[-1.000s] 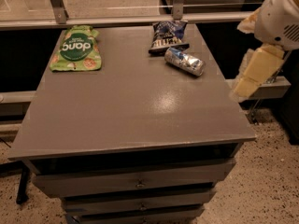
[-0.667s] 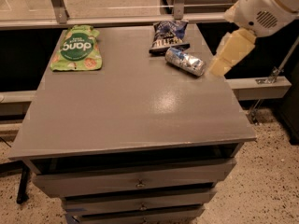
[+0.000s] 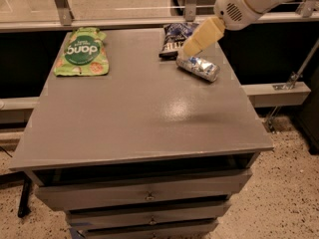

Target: Pick blue chip bag

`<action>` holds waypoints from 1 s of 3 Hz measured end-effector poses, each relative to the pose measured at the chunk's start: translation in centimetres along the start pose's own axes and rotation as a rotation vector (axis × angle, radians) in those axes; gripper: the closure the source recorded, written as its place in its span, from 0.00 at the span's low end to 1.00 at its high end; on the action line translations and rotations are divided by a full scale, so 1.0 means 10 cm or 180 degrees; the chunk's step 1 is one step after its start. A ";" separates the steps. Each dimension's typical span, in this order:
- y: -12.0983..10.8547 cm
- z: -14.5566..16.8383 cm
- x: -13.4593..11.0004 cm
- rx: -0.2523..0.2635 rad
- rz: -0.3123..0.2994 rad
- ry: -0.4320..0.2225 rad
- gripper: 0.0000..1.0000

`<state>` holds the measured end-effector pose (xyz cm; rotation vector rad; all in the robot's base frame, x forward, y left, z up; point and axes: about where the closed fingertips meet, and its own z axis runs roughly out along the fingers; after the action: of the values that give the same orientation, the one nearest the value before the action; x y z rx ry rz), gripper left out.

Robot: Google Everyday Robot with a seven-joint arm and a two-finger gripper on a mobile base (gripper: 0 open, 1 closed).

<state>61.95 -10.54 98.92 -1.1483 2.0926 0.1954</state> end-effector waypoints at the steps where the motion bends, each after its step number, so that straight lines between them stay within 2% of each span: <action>1: -0.06 -0.03 -0.10 0.0087 0.0049 -0.0111 0.00; 2: -0.06 -0.04 -0.12 0.0091 0.0041 -0.0133 0.00; 3: -0.07 0.11 -0.11 0.0117 0.0069 -0.0280 0.00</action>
Offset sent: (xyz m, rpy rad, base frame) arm 0.0083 0.0016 0.0104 0.0323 -0.0355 -0.0292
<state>63.45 -9.71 99.03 -1.0767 2.0238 0.2129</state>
